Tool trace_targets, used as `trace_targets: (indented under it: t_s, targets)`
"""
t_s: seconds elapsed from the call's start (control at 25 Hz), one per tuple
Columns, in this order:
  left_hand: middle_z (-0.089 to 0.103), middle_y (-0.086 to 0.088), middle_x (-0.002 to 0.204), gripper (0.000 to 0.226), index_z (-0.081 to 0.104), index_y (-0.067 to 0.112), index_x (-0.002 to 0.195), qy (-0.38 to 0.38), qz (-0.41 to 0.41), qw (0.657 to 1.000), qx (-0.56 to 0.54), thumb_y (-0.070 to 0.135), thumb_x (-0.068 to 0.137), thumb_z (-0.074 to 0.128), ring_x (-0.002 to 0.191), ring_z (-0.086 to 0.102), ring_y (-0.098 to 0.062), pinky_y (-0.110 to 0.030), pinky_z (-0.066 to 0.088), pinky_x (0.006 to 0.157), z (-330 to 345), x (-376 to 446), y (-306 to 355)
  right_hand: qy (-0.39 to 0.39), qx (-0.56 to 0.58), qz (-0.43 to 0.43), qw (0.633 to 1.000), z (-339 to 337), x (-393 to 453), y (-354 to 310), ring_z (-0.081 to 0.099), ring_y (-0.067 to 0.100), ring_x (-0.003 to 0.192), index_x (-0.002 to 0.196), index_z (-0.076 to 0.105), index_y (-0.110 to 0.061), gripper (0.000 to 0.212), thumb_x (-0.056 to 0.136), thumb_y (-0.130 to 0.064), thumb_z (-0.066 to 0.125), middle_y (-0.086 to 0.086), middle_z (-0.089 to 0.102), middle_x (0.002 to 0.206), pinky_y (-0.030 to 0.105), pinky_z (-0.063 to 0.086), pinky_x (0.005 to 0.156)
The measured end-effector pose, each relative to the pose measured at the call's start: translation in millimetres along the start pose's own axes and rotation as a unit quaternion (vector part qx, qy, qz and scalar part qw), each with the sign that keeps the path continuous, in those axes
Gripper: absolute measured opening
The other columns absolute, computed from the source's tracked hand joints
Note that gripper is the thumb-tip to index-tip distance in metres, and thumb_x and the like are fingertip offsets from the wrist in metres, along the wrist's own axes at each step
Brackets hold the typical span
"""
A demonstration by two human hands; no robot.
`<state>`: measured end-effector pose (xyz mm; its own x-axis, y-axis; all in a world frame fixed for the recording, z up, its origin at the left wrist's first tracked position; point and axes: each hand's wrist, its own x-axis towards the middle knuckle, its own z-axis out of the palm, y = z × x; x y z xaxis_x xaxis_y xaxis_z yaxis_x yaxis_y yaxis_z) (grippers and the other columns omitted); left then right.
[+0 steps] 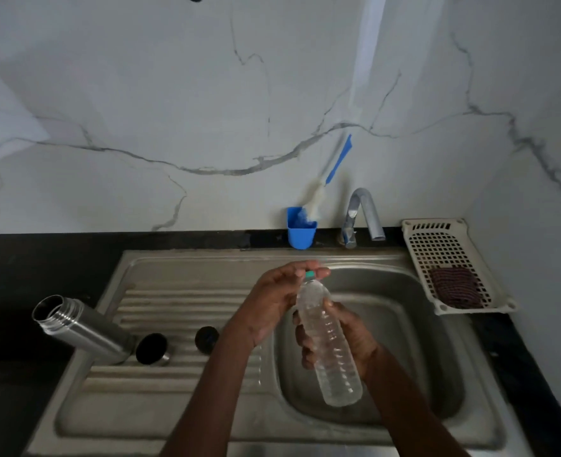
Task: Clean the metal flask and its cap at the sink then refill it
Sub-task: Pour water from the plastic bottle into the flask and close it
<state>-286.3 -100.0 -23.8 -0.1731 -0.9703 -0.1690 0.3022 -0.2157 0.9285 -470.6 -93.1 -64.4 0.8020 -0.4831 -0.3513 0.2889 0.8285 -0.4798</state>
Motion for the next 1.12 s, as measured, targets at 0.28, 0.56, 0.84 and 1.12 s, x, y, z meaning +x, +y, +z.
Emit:
trace_targets:
  t_s: [0.28, 0.56, 0.84, 1.12]
  targets:
    - [0.076, -0.018, 0.1, 0.02, 0.078, -0.001, 0.099, 0.108, -0.09, 0.975, -0.173, -0.004, 0.081, 0.069, 0.104, 0.073, -0.032, -0.036, 0.064, 0.08, 28.5, -21.3, 7.7, 0.024, -0.14, 0.046, 0.989, 1.1, -17.3, -2.2, 0.064, 0.025, 0.07, 0.108, 0.064, -0.005, 0.057, 0.073, -0.043, 0.087, 0.013, 0.067, 0.081, 0.039, 0.053, 0.071]
    - [0.081, -0.002, 0.083, 0.023, 0.084, 0.01, 0.091, 0.366, 0.036, 0.917, 0.153, 0.002, 0.071, 0.092, 0.082, 0.078, -0.016, -0.025, 0.06, 0.076, 48.2, -43.0, 11.9, 0.205, -0.476, -0.185, 0.835, 11.0, -0.3, 22.1, 0.073, 0.011, 0.097, 0.112, 0.064, -0.034, 0.058, 0.063, -0.027, 0.095, -0.01, 0.076, 0.103, 0.042, 0.058, 0.087]
    - [0.069, 0.009, 0.058, 0.023, 0.079, 0.026, 0.072, 0.434, 0.045, 0.854, 0.282, 0.031, 0.094, 0.078, 0.061, 0.065, -0.005, -0.027, 0.044, 0.062, -23.1, -94.0, -29.8, 0.23, -0.475, -0.232, 0.817, 15.0, 15.9, 51.0, 0.074, 0.012, 0.094, 0.105, 0.062, -0.047, 0.059, 0.058, -0.031, 0.093, -0.011, 0.076, 0.102, 0.039, 0.06, 0.085]
    - [0.066, 0.008, 0.073, 0.021, 0.069, 0.027, 0.07, 0.428, -0.125, 0.81, 0.38, 0.032, 0.085, 0.083, 0.071, 0.067, -0.013, -0.034, 0.053, 0.065, -95.4, -163.8, -134.5, 0.206, -0.498, -0.205, 0.817, 54.5, 47.2, 80.5, 0.071, 0.006, 0.084, 0.106, 0.062, -0.026, 0.051, 0.067, -0.016, 0.094, -0.006, 0.074, 0.095, 0.02, 0.055, 0.073]
